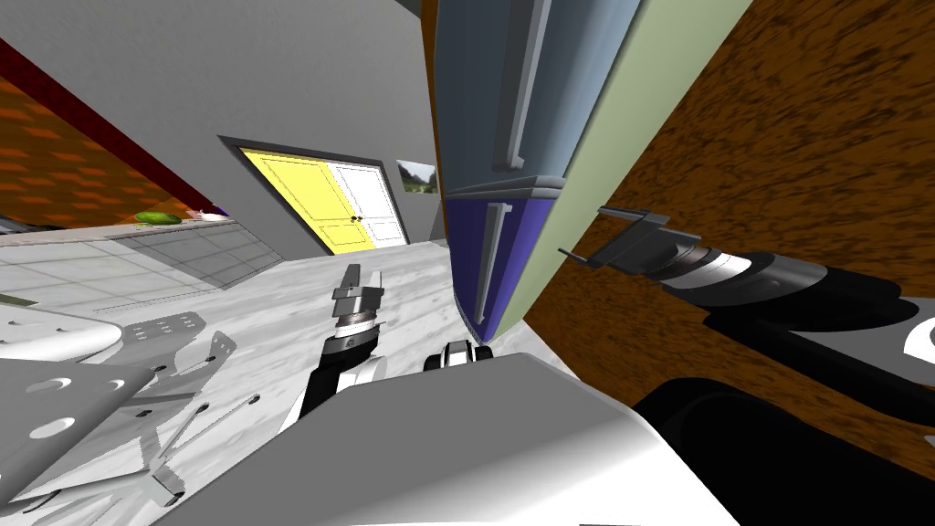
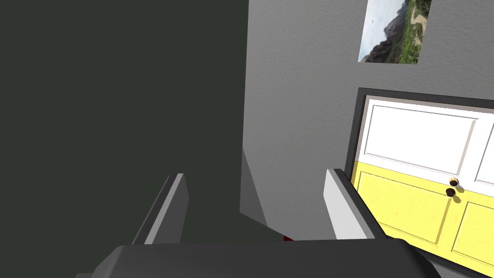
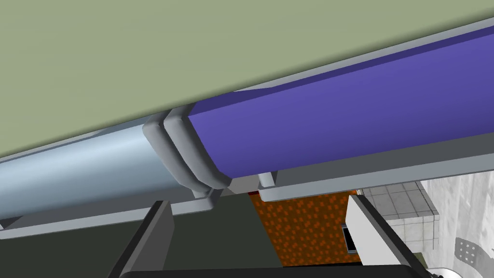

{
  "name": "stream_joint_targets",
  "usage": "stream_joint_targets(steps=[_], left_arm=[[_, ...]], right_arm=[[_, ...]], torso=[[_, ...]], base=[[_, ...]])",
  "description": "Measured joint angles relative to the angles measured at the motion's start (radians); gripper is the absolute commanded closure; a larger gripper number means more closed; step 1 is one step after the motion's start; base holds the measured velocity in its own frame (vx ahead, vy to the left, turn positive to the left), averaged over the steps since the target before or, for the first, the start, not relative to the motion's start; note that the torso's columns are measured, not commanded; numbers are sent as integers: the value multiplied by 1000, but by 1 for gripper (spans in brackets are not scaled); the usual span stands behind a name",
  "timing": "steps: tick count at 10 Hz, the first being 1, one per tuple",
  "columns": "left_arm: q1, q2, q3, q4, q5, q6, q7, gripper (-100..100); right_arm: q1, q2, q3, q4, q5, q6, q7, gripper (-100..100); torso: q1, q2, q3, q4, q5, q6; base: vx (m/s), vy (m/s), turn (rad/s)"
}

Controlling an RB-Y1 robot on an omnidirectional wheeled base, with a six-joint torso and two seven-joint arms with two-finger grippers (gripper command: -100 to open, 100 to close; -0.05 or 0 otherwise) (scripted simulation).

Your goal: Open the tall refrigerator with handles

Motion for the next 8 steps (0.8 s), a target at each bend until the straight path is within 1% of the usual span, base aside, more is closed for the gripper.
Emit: stream_joint_targets(steps=[2,4,6,8], left_arm=[[0,0,0,0,0,0,0,0],[0,0,0,0,0,0,0,0],[0,0,0,0,0,0,0,0],[0,0,0,0,0,0,0,0]], right_arm=[[9,-15,-33,4,8,-6,8,-100],[10,-20,-38,4,11,-4,10,-100],[13,-25,-45,4,14,-3,10,-100],[14,-27,-50,5,15,-4,12,-100]], torso=[[-3,1,1,0,-1,0],[-7,2,1,1,-2,0],[-3,1,1,0,-1,0],[-1,0,0,0,0,0]], base=[[16,46,-44],[-8,-8,31],[7,19,-13],[20,58,48]])
